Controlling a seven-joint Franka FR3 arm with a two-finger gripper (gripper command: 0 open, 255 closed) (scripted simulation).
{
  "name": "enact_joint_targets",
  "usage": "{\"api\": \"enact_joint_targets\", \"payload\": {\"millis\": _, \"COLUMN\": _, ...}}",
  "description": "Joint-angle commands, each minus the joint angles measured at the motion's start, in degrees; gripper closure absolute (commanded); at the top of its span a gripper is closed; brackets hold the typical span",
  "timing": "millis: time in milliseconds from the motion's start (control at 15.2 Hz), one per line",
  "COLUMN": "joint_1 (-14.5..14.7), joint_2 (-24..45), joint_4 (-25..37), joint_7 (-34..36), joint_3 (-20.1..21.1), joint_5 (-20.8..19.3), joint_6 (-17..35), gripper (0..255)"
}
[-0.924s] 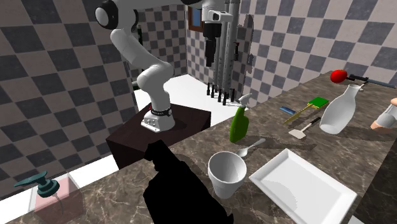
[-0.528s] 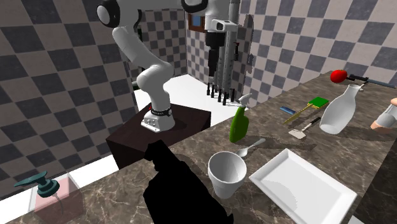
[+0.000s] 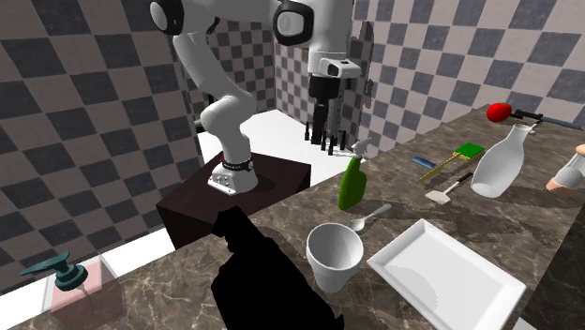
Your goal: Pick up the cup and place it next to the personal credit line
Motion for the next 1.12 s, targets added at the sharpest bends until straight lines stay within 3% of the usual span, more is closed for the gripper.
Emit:
{"api": "enact_joint_targets", "payload": {"millis": 0, "joint_1": -0.58, "joint_2": 3.47, "joint_4": 0.79, "joint_7": -1.79, "joint_3": -1.81, "joint_5": -0.83, "joint_6": 2.9, "gripper": 0}}
{"api": "enact_joint_targets", "payload": {"millis": 528, "joint_1": -2.37, "joint_2": 18.32, "joint_4": 6.71, "joint_7": -9.22, "joint_3": -8.34, "joint_5": -1.4, "joint_6": 12.45, "gripper": 0}}
{"api": "enact_joint_targets", "payload": {"millis": 1056, "joint_1": -4.42, "joint_2": 33.65, "joint_4": 15.95, "joint_7": -17.26, "joint_3": -12.49, "joint_5": 2.48, "joint_6": 18.7, "gripper": 0}}
